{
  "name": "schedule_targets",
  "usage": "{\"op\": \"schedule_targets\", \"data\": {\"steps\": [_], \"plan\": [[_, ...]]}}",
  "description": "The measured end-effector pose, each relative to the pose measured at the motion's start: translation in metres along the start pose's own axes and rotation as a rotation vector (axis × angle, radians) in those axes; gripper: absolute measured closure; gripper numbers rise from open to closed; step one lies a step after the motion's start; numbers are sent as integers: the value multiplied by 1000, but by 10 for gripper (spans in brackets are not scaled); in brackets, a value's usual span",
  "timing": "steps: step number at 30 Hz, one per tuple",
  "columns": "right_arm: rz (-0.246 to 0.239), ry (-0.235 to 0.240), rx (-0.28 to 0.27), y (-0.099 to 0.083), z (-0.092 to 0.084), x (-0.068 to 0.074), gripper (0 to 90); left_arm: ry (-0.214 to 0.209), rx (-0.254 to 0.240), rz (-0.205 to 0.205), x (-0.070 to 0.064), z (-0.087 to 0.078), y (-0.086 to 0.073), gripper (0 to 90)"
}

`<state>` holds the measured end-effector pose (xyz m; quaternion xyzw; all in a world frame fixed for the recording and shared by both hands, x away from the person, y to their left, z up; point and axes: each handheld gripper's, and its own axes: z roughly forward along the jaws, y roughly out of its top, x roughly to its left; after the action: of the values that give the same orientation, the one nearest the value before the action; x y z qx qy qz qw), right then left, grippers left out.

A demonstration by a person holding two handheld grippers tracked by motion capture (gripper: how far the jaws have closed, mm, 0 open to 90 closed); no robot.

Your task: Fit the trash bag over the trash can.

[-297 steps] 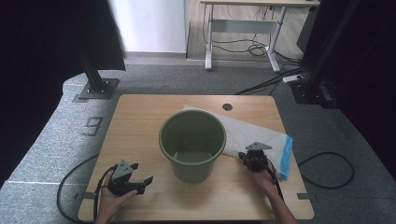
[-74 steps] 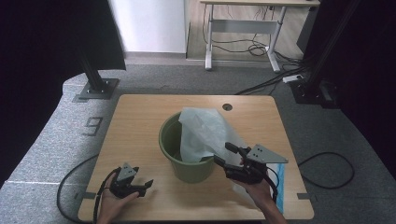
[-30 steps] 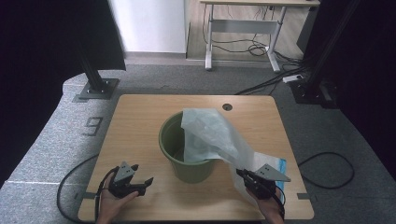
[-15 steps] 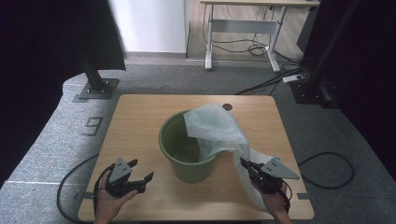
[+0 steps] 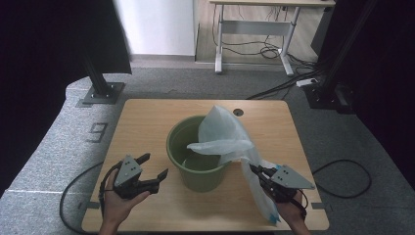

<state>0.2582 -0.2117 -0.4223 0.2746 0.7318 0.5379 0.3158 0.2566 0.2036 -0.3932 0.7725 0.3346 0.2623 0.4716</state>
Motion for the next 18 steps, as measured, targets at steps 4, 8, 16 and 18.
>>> {"op": "schedule_targets", "data": {"steps": [4, 8, 16, 18], "plan": [[-22, 14, 3, 12, 2, 1, 882, -20, -10, 18, -4, 4, 11, 222], [-46, 30, 11, 21, 6, 2, 881, -37, -12, 31, -6, 10, 18, 222], [-55, 64, 9, 28, 15, 9, 881, -50, -9, 34, -7, 19, 25, 225], [-55, 69, 9, 28, 16, 9, 881, -53, -4, 20, -5, 20, 26, 229]]}}
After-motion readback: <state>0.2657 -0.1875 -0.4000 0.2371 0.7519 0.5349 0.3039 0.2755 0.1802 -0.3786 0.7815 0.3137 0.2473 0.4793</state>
